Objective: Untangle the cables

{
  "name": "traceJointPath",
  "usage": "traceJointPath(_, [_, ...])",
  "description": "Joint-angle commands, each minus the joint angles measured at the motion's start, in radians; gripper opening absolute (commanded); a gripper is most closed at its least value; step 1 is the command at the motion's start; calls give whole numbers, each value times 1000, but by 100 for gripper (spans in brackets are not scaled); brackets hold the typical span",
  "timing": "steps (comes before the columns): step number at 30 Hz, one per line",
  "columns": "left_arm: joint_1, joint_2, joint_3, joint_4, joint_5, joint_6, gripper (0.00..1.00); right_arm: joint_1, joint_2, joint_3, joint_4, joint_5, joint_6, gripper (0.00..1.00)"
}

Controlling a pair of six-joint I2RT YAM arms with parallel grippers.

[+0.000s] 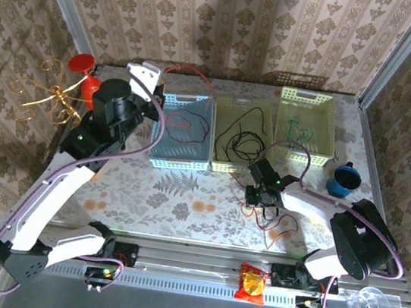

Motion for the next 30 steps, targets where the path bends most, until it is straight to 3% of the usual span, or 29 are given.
traceJointPath(1, [72, 84, -17, 53, 31, -28, 0, -4, -29, -5, -9, 8, 4, 12])
traceJointPath(10, [222, 380, -103, 122, 239, -242, 0, -1, -60, 3, -28, -27, -21, 13])
traceJointPath(11, [222, 400, -100, 112, 242, -241, 15, -1, -60, 4, -31, -32, -25, 13])
traceJointPath(13, [212, 425, -86, 74, 226, -245, 61, -2, -59, 7, -41, -40, -29, 14])
traceJointPath(15, [197, 421, -77, 42, 194, -241, 85, -1, -59, 6, -42, -48, -33, 14])
traceJointPath(16, [189, 411, -78, 35, 174, -233, 89, -1, -58, 6, -42, -50, -34, 15])
traceJointPath(21, [115, 326, -118, -2, 196, -141, 98, -3, -58, 7, -44, -47, -29, 16])
traceJointPath(26, [-74, 294, -242, 15, 344, -62, 100, -6, -59, 6, -41, -44, -24, 23])
traceJointPath(30, [-208, 334, -308, 63, 368, -84, 100, -4, -44, 3, -40, -61, -26, 28])
